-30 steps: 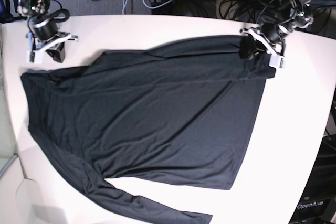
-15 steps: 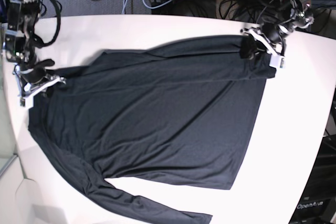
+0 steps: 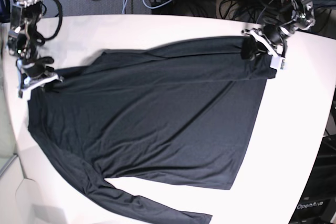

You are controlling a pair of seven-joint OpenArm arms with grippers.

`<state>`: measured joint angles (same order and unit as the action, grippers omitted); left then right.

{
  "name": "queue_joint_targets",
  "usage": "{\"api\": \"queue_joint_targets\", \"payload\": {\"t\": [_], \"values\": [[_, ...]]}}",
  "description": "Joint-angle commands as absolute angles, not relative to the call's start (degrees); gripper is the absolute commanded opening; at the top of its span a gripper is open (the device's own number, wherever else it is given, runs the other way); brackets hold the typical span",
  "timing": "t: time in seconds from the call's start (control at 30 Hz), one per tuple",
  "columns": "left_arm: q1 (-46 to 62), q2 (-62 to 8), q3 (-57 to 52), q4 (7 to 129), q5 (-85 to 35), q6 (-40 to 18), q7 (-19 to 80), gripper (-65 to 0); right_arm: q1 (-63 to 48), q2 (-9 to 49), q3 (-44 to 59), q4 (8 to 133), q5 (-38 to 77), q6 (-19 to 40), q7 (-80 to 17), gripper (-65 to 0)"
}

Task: Fold the T-shirt properly
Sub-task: 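Hold the shirt edge with both grippers and pull it taut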

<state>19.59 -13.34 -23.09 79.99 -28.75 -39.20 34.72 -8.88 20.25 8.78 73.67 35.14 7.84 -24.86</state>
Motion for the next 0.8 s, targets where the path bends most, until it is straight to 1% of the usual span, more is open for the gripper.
{"api": "queue_joint_targets", "payload": {"t": [0.0, 0.13, 0.27, 0.37, 0.43, 0.7, 0.77], "values": [[20.7, -14.5, -23.3, 79.3, -21.8, -35.7, 40.4, -63.2, -11.4, 20.2, 8.7, 72.8, 33.1, 6.7, -31.0, -64.9], [21.0, -15.2, -23.3, 79.5, -21.8, -35.8, 40.5, -63.2, -15.1, 19.8, 8.7, 73.3, 33.1, 6.7, -29.1, -64.9], [21.4, -15.5, -23.3, 79.5, -21.8, -36.0, 40.6, -63.2, -20.4, 19.7, 8.7, 77.5, 33.4, 6.7, -27.5, -64.9], [22.5, -15.5, -23.3, 79.8, -21.8, -38.4, 40.6, -63.2, -23.9, 19.2, 8.8, 81.6, 33.4, 6.7, -27.3, -64.9], [22.7, -15.5, -23.3, 79.8, -21.8, -38.8, 40.6, -63.2, -25.6, 18.8, 8.8, 83.9, 33.3, 6.7, -27.4, -64.9], [26.4, -15.5, -23.4, 79.8, -21.8, -39.0, 40.1, -63.2, -28.8, 18.0, 8.6, 85.2, 33.3, 6.7, -27.3, -64.9], [26.8, -15.5, -24.8, 79.8, -21.8, -39.0, 40.1, -63.2, -29.5, 17.9, 8.7, 85.2, 33.3, 6.7, -27.2, -64.9]]}}
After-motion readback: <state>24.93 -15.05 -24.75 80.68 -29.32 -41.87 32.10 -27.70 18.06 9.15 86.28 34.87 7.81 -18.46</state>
